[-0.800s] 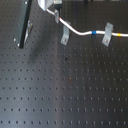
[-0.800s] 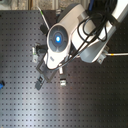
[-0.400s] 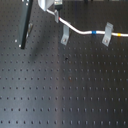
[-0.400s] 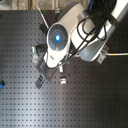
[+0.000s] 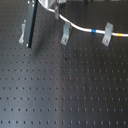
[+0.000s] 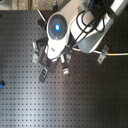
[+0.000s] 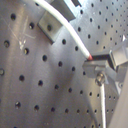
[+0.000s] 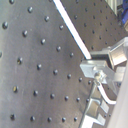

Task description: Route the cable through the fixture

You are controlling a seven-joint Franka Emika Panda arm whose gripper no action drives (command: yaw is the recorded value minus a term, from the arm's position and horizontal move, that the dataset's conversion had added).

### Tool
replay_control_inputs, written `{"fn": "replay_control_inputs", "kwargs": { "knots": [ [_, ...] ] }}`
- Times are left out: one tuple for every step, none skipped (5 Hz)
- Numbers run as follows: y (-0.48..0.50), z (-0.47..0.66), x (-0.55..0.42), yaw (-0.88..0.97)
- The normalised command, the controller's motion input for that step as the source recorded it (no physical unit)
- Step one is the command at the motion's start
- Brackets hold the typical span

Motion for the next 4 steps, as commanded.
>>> {"fn": "replay_control_inputs", "kwargs": {
  "knots": [
    [0.15,0.0,-0.003,0.0],
    [0.137,-0.16,0.093,0.0],
    [0.01,-0.18,0.167,0.0],
    [0.025,-0.28,0.123,0.0]
  ]
}}
